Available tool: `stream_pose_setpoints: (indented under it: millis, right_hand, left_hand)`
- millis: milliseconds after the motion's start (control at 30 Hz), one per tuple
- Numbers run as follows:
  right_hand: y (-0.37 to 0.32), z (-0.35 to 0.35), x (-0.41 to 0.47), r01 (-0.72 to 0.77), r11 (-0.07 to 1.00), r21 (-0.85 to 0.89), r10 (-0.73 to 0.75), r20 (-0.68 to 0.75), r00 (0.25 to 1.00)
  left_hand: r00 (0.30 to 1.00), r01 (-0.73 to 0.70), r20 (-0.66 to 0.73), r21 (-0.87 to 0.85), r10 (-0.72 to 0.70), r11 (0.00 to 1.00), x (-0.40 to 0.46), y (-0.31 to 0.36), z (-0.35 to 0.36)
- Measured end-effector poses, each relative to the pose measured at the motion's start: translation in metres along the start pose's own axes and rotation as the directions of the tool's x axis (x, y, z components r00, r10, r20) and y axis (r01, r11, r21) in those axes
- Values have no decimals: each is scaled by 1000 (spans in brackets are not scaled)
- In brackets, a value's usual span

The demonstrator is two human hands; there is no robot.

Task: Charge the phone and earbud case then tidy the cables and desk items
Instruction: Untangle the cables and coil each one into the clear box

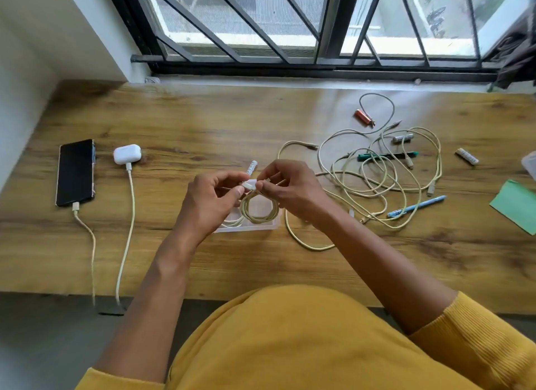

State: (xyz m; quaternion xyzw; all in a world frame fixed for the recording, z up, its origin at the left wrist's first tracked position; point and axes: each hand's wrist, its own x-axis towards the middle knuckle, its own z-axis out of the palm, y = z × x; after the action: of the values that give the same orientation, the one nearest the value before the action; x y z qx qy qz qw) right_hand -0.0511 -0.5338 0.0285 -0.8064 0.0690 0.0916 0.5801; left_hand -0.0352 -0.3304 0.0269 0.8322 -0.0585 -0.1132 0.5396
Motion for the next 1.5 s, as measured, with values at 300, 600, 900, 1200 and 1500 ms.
stream_pose_setpoints:
  millis: [300,600,900,1200,1500]
  right_hand:
    - [12,17,10,206,933,-296,-209,21,978]
    - [24,25,10,302,623,-721,-395,42,918]
    - [21,0,0,235,757,-610,-341,-62,938]
    - [47,-69,-17,63,849,-525,-241,-278,930]
    - [88,-138,-45,-147,796,-587,-47,-302,952]
  left_hand:
    - [978,104,-181,-7,-103,995,-11,-11,7]
    - [970,147,-239,395,-53,907,-10,-16,30]
    - [950,92,-309,402,40,911,-4,10,25]
    - [981,-62,-161,289,112,955,8,46,76]
    - [991,-116,-25,320,131,940,23,61,145]
